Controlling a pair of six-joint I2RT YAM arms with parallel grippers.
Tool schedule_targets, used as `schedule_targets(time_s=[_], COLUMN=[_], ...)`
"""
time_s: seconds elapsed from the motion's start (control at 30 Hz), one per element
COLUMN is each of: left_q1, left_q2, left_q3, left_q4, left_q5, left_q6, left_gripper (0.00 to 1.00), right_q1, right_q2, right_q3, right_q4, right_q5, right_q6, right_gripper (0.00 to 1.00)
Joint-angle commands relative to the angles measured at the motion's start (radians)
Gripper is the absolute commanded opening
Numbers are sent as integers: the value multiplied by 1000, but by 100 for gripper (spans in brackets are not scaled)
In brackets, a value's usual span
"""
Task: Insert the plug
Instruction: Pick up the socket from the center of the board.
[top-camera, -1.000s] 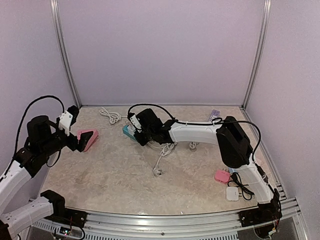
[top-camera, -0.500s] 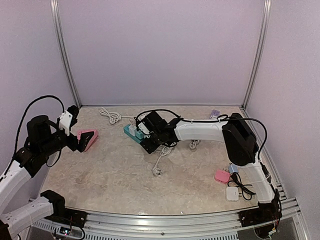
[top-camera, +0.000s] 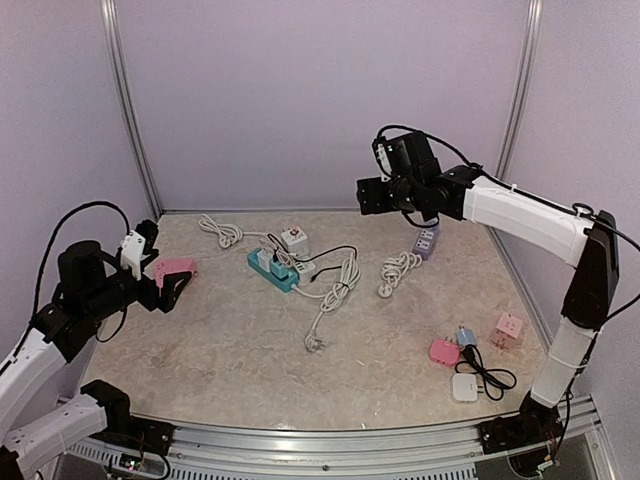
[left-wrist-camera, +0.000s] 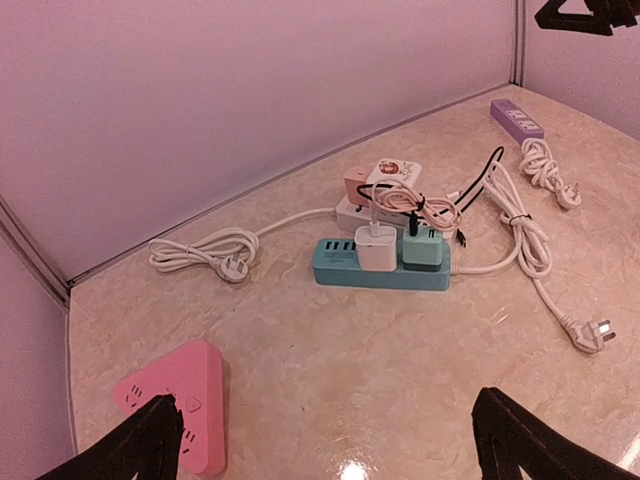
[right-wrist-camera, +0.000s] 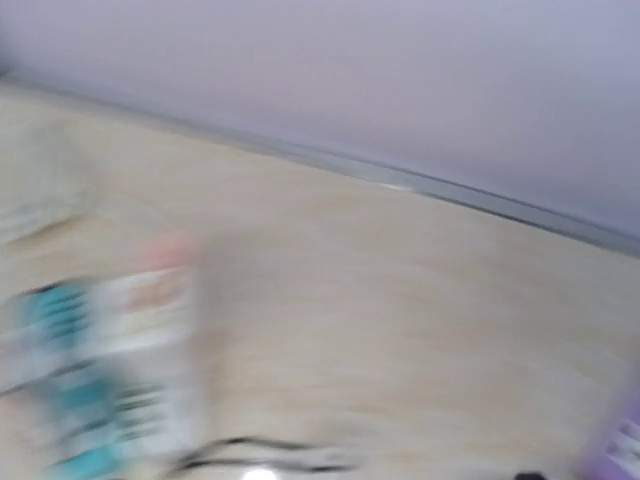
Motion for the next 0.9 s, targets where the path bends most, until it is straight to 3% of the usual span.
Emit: schedule_targets(time_s=[0.0,0.23,0.27,0.3,0.33,0.47,0.57,0.77,0.83,0.87], left_q1=[9,8,8,8,9,10,10,10,11,10], left_q2=[-23,-78,-85,-93,-97,-113,-122,-129,-129,-130], left_q3=[-30,-77,-84,-92,-98,-122,-135,-135,-137,-139], left_q4=[21,18,18,19,20,19,27,35,40,42], left_q5=[14,-2,-4,-8,-12,-16,-19,-20,-18,-16], left_q6=[-46,-56,-55,-56,-58,-53,-50,-46,-44,-44], left_gripper=[99,99,99,99,99,99,99,99,99,99], right_q1=[-177,-393,-413,-428,-438,-458,-467,-481,-480,-481], right_q2=[106,354,401,446,497,672,747,767,753,745], right_q3=[0,191,233,285,340,552,617,549,514,503], right_q4=[-174,-276,-293,-313,-332,-431,-456,-439,-417,-409], right_q5=[74,33,17,7,1,17,15,-23,-38,-48], right_q6=[163,245,255,263,266,276,303,335,324,313], right_gripper=[81,83,88,98,99,100,99,92,81,69])
